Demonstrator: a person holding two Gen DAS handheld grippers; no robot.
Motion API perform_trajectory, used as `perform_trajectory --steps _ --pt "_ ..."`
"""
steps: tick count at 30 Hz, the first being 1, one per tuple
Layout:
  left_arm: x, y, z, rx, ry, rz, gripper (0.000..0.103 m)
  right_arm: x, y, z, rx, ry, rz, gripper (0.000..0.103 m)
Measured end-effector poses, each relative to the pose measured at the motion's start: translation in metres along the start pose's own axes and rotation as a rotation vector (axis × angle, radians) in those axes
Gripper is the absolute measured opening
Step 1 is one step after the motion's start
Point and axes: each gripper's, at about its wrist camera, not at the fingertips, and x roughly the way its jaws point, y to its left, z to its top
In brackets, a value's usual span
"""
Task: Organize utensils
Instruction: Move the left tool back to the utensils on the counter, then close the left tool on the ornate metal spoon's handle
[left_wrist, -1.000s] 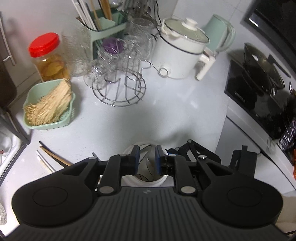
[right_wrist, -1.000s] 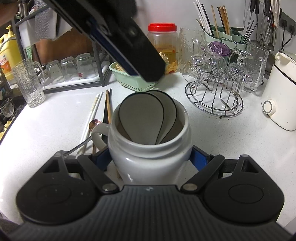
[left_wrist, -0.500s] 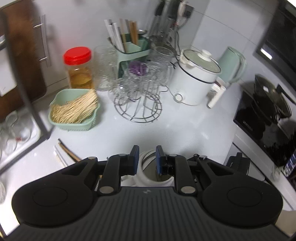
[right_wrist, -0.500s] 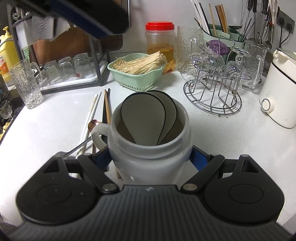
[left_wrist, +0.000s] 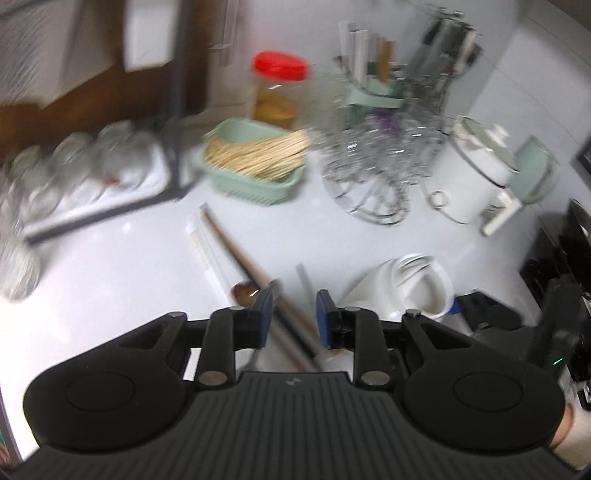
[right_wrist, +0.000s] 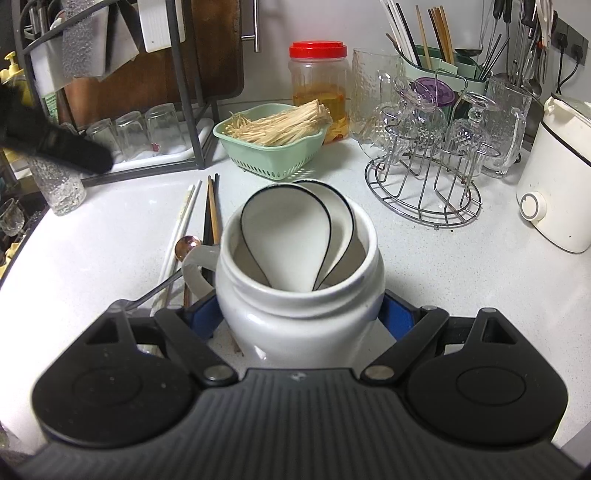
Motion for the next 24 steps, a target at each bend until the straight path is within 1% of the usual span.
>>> perform_trajectory --steps 1,3,5,7,11,15,17,20,24 --pt "0.003 0.010 -0.006 -0.028 -0.006 0.000 0.033 0.000 0.000 0.000 0.000 0.003 0.000 0.091" --pt "0.016 0.030 -0.017 -0.104 0.030 -0.004 0.033 0.000 0.000 0.001 0.001 0.007 -0.001 0.091" --pt "0.026 0.045 -0.028 -0.131 0.041 -0.014 0.033 0.000 0.000 0.001 0.001 0.010 -0.001 0.091" --pt "0.037 0.053 -0.034 -0.132 0.063 -0.004 0.033 0.000 0.000 0.001 -0.002 0.011 -0.001 0.091" --pt "0.056 0.059 -0.037 -0.096 0.084 -0.035 0.033 0.001 0.001 0.003 -0.004 0.020 -0.004 0.091" --pt "0.078 0.050 -0.037 -0.020 0.116 -0.048 0.033 0.002 0.002 0.005 -0.005 0.027 -0.009 0.091" --pt "0.088 0.045 -0.037 0.010 0.135 -0.047 0.033 0.003 0.002 0.006 -0.001 0.031 -0.011 0.091" --pt "0.100 0.038 -0.035 0.061 0.136 -0.042 0.032 0.004 0.003 0.007 0.003 0.031 -0.016 0.091" --pt "0.115 0.028 -0.025 0.167 0.143 -0.034 0.031 0.004 0.003 0.006 0.010 0.031 -0.019 0.091"
